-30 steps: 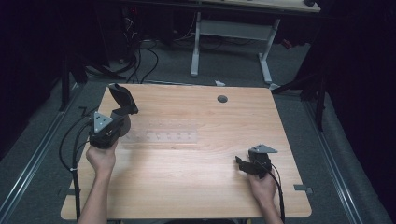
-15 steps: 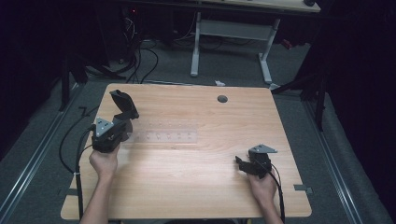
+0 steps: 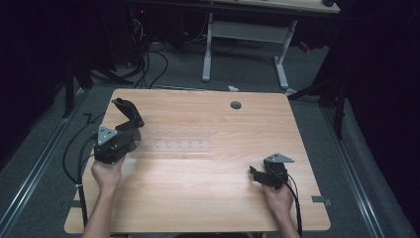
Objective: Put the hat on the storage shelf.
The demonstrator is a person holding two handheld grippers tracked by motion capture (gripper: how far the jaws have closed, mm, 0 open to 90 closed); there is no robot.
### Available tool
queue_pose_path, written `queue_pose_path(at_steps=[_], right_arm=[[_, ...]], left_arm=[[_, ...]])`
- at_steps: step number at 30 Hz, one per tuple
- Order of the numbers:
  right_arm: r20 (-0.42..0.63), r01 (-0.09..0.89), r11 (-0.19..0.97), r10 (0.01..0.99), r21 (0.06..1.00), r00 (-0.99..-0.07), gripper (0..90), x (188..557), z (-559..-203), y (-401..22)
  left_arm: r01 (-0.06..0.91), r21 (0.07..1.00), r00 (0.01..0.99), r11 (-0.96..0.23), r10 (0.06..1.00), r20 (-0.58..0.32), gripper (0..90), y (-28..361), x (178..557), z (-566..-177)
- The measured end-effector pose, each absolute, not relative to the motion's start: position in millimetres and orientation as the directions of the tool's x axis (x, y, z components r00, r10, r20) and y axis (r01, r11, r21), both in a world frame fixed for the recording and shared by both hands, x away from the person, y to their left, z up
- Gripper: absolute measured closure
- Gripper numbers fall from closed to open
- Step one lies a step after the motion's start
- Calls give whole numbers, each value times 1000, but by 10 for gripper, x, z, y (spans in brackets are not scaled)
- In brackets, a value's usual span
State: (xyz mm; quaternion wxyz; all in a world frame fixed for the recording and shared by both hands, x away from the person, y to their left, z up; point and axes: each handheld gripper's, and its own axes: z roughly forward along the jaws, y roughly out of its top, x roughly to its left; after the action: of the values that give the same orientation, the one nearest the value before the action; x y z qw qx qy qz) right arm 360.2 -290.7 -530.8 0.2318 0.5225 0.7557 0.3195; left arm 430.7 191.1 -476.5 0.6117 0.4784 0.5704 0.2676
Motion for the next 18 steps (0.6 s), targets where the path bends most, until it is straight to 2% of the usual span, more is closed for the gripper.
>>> queue_pose_path(at_steps=[1, 2, 3, 5, 9, 18], right_arm=[[-16, 642, 250, 938, 725, -346, 362, 3602, -5308, -2907], [-16, 642, 250, 938, 725, -346, 362, 3602, -5308, -2907], [-16, 642, 249, 938, 725, -346, 362, 3602, -5308, -2907], [-16, 641, 249, 938, 726, -346, 362, 3602, -5308, -2907], [-19, 640, 251, 938, 726, -347, 362, 3604, -5309, -2908], [-18, 640, 251, 938, 726, -347, 362, 3604, -5308, -2908]], left_arm=[[223, 889, 199, 401, 874, -444, 493, 1918, 4307, -4763], [229, 885, 189, 406, 873, -449, 493, 1929, 4307, -4759], [234, 881, 181, 412, 872, -456, 431, 1940, 4304, -4752], [233, 873, 173, 428, 866, -470, 399, 1964, 4285, -4741], [238, 869, 167, 434, 863, -477, 364, 2018, 4213, -4739], [257, 850, 137, 460, 854, -503, 345, 2132, 3922, -4889]])
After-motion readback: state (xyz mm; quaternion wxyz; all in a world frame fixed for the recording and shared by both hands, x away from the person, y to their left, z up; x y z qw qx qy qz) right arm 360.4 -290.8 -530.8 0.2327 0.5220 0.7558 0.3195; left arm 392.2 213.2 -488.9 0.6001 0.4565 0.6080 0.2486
